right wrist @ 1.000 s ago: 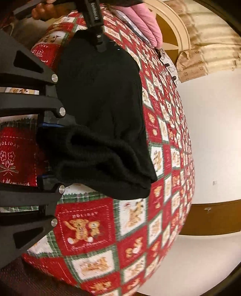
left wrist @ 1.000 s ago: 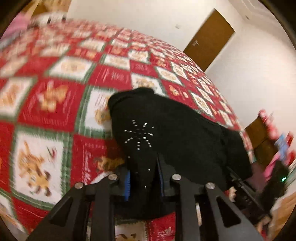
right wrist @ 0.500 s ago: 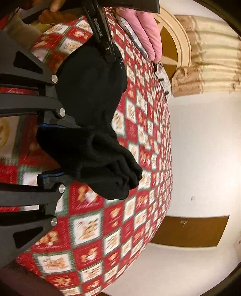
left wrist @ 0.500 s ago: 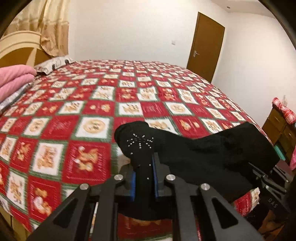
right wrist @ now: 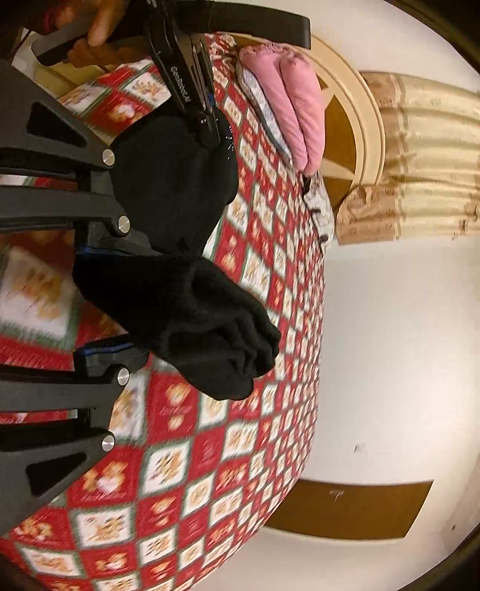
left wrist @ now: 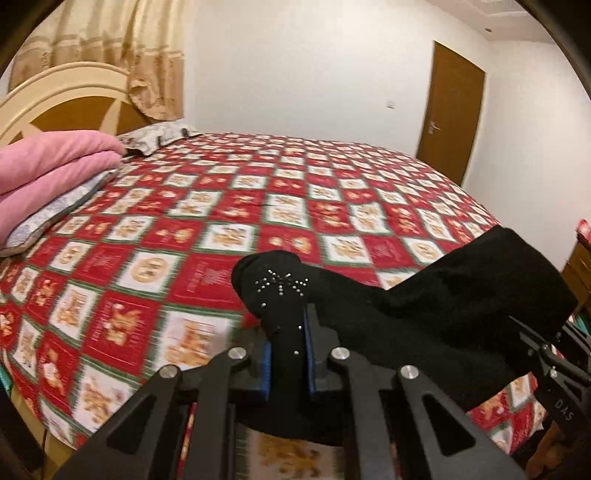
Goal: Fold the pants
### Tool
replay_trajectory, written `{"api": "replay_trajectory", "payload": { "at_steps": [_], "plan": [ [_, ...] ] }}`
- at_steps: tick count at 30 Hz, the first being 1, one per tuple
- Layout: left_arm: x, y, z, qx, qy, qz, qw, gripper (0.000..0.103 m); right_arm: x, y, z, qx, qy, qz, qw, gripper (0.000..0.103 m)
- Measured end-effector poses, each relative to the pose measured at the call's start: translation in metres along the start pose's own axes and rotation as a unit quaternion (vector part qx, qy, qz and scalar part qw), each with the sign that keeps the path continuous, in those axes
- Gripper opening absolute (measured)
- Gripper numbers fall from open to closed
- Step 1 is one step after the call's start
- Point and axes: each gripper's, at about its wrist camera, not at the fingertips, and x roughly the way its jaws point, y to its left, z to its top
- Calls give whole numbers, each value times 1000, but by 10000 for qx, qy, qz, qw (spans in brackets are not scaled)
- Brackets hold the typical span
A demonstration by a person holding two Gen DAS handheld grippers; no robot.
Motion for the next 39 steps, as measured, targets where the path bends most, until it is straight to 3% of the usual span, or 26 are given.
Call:
{"api": "replay_trajectory", "payload": {
  "at_steps": [12,21,39],
  "plan": [
    [2,75,38,-147,-412,969,9943,14,57,72,45,-224,-192,650,9974,35],
    [9,109,62,-138,-557,1435,9880,14,93,105,76,-233,-250,938,9950,35],
    [49,101,106,27,-602,1235,9905,14,129,71,103,158,-228,749,9968,35]
  ]
}}
